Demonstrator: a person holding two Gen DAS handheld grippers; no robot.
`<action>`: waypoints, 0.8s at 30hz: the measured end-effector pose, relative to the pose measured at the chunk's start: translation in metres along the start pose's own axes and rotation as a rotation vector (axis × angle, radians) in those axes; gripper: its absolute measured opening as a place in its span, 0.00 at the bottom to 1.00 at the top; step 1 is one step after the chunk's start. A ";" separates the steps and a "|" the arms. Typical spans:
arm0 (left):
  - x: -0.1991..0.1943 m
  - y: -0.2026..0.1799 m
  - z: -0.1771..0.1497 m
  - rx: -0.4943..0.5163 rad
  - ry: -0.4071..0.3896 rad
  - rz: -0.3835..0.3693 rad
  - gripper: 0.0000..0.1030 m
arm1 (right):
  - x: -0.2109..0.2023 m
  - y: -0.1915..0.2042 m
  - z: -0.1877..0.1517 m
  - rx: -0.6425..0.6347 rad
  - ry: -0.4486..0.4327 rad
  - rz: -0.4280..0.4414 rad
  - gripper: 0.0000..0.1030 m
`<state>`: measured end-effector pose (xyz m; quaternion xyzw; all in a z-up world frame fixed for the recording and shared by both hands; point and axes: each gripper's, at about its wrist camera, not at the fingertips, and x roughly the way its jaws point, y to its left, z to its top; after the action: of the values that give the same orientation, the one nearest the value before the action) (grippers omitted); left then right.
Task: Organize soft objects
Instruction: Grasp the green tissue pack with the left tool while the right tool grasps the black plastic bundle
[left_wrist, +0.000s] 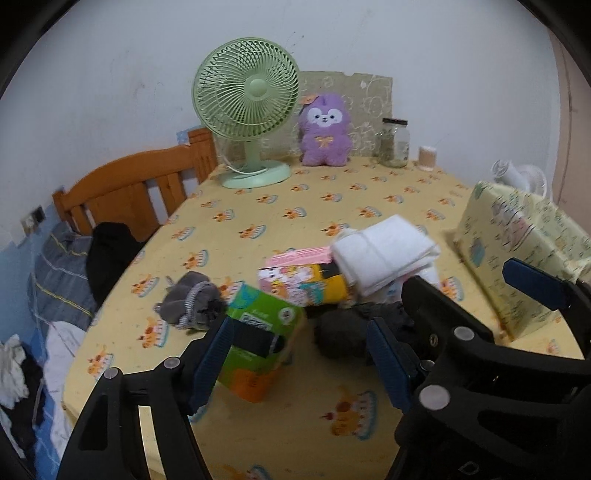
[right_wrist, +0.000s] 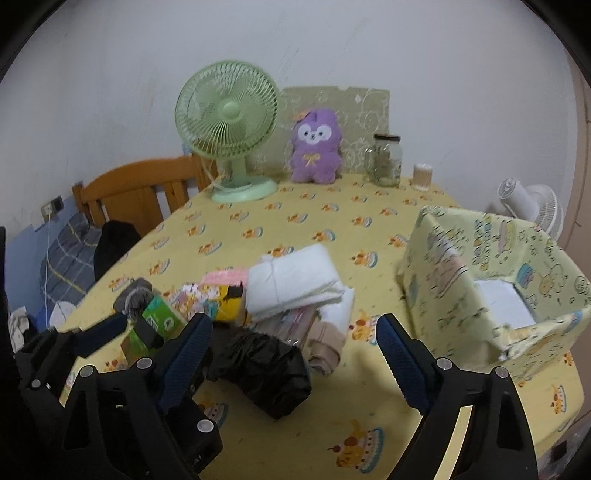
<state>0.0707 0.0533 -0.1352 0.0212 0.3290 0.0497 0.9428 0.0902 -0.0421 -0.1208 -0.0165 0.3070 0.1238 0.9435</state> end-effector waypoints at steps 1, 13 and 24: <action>0.002 0.002 -0.001 0.004 0.002 0.006 0.74 | 0.003 0.001 -0.001 -0.004 0.011 0.005 0.88; 0.030 0.025 -0.010 -0.014 0.078 0.005 0.74 | 0.030 0.017 -0.007 -0.043 0.100 0.010 0.71; 0.037 0.024 -0.016 0.014 0.086 0.047 0.49 | 0.044 0.022 -0.014 -0.025 0.167 0.048 0.47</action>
<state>0.0871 0.0811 -0.1689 0.0336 0.3690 0.0705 0.9261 0.1106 -0.0125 -0.1570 -0.0311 0.3832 0.1482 0.9112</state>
